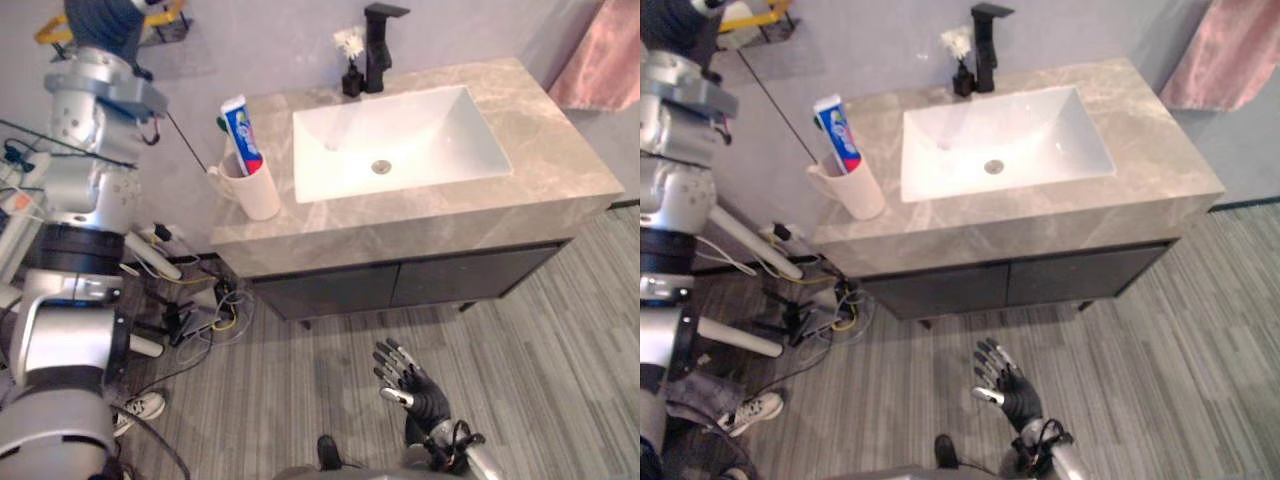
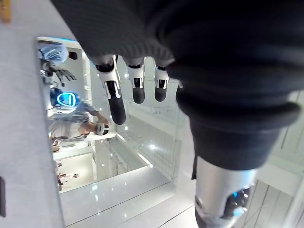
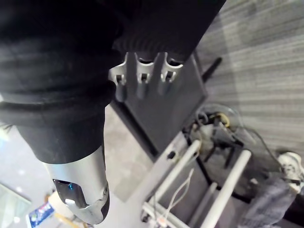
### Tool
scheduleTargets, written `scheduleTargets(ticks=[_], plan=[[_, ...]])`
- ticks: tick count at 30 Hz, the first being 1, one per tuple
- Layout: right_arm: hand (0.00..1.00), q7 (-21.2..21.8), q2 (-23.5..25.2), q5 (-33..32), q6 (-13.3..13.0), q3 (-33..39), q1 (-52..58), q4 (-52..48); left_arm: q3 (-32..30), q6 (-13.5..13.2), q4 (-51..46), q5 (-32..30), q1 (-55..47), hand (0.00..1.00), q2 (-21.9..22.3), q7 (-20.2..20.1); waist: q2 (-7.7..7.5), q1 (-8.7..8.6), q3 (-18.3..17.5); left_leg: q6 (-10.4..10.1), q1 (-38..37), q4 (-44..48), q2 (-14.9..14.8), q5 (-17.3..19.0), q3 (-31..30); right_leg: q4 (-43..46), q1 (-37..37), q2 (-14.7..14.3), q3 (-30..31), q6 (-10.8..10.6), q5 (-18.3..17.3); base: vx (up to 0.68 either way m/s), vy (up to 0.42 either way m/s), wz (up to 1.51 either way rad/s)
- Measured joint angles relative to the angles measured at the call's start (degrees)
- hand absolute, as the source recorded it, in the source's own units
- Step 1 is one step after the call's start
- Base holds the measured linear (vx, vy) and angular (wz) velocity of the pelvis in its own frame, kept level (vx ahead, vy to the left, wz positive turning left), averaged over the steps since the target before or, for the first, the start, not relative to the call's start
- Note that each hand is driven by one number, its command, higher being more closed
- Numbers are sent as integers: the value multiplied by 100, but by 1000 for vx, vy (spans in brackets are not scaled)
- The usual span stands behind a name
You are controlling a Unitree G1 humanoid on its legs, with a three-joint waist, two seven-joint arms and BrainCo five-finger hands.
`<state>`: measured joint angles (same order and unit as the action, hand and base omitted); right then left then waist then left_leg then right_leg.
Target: Organize washtable
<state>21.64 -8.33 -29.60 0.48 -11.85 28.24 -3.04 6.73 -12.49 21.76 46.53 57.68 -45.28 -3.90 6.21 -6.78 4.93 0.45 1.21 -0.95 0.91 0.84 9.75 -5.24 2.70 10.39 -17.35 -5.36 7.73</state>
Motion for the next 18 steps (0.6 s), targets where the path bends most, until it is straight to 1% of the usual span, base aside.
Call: scheduleTargets(ticks=[2, 3, 4, 6, 9, 11, 14, 15, 16, 18], plan=[[0, 1, -6, 0, -1, -14, 39, 0, 0, -34, 1, 1, 2, 0, -28, -26, 75, 28, -57, 0, -38, 1, 4, -1, -32, -4, -56, 7, -40, -1, -1, -19, -5, 8], [0, 1, -12, 0, -1, -25, 57, 0, 0, -36, 0, 0, 3, 0, -29, -39, 90, 57, -79, 0, -44, 0, 4, -1, -33, -4, -61, 7, -42, -2, -1, -37, -8, 3], [0, 1, -21, 0, -2, -56, 102, 0, 0, -57, -5, 0, 18, 0, -31, -94, 115, 122, -100, -2, -75, 0, 3, -3, -37, -4, -91, 8, -43, -2, -2, -37, -7, 1], [0, 1, -20, 0, -2, -75, 131, 0, -8, -77, -26, 0, 17, 0, -36, -96, 131, 121, -110, -6, -120, -8, 4, -14, -58, -2, -148, 7, -87, -5, -6, -42, -14, 7], [0, 1, -4, -1, -3, -73, 134, 0, -99, -117, -399, -2, -15, 0, -100, -98, 147, 123, -154, 3, -151, -67, 7, -73, -83, 12, -178, 14, -148, -8, -10, -46, -11, 10], [0, 0, 13, 0, -3, -73, 132, 0, -286, -172, -942, -54, -235, 0, -110, -117, 166, 121, -167, 9, -214, -135, 8, -113, -112, 7, -234, 13, -185, -14, -18, -35, -7, 9], [0, -1, 53, -1, -3, -63, 134, 0, -591, -233, -1900, -238, -1056, 0, -115, -194, 221, 129, -224, 1, -294, -186, -2, -120, -119, 1, -300, -1, -229, -13, -33, -8, -3, 1], [0, -1, 82, -1, -3, -55, 144, 0, -687, -250, -2372, -320, -1600, 0, -111, -253, 253, 125, -264, -3, -315, -222, -6, -129, -130, -6, -316, -8, -251, -10, -41, 0, 0, 0], [0, -1, 102, -1, -3, -46, 150, 2, -717, -251, -2630, -368, -1923, 0, -101, -277, 264, 126, -281, -3, -315, -222, -9, -128, -135, -9, -320, -10, -261, -3, -50, -13, -14, 4], [0, 2, 133, 1, -6, -25, 143, 60, -747, -220, -3469, -460, -3219, 0, 30, -526, 270, 131, -337, -5, -314, -227, -27, -127, -149, -30, -329, -31, -276, 1, -54, 0, -9, 2]])
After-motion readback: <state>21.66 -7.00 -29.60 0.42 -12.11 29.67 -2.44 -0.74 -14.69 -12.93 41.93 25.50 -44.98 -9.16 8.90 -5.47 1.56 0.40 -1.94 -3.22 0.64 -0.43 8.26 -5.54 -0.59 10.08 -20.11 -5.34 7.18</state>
